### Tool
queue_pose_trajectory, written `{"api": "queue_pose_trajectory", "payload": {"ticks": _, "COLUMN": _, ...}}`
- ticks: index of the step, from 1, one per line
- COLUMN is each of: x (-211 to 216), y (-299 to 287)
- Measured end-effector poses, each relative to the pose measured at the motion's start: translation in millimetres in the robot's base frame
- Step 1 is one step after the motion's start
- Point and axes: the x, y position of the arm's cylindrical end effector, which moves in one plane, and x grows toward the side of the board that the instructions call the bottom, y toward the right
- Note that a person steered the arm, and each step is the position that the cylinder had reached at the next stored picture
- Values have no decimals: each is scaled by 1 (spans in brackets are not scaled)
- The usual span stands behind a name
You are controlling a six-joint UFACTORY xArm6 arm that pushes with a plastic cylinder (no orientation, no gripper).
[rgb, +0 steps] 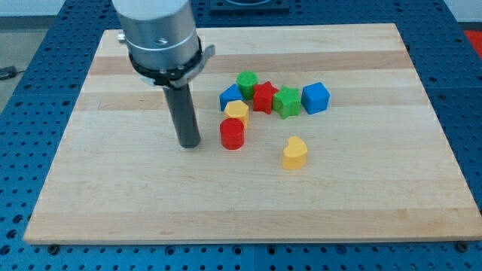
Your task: Place yellow heart right horizontally towards red circle
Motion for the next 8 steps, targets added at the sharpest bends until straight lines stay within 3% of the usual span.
{"api": "queue_pose_trajectory", "payload": {"ticks": 1, "x": -5, "y": 48}}
{"api": "queue_pose_trajectory", "payload": {"ticks": 3, "x": -7, "y": 79}}
{"api": "queue_pose_trajectory", "payload": {"ticks": 4, "x": 39, "y": 88}}
{"api": "queue_pose_trajectory", "payload": {"ticks": 5, "x": 53, "y": 138}}
{"api": "queue_pose_trajectory", "payload": {"ticks": 6, "x": 27, "y": 163}}
{"api": "queue_pose_trajectory", "payload": {"ticks": 8, "x": 20, "y": 192}}
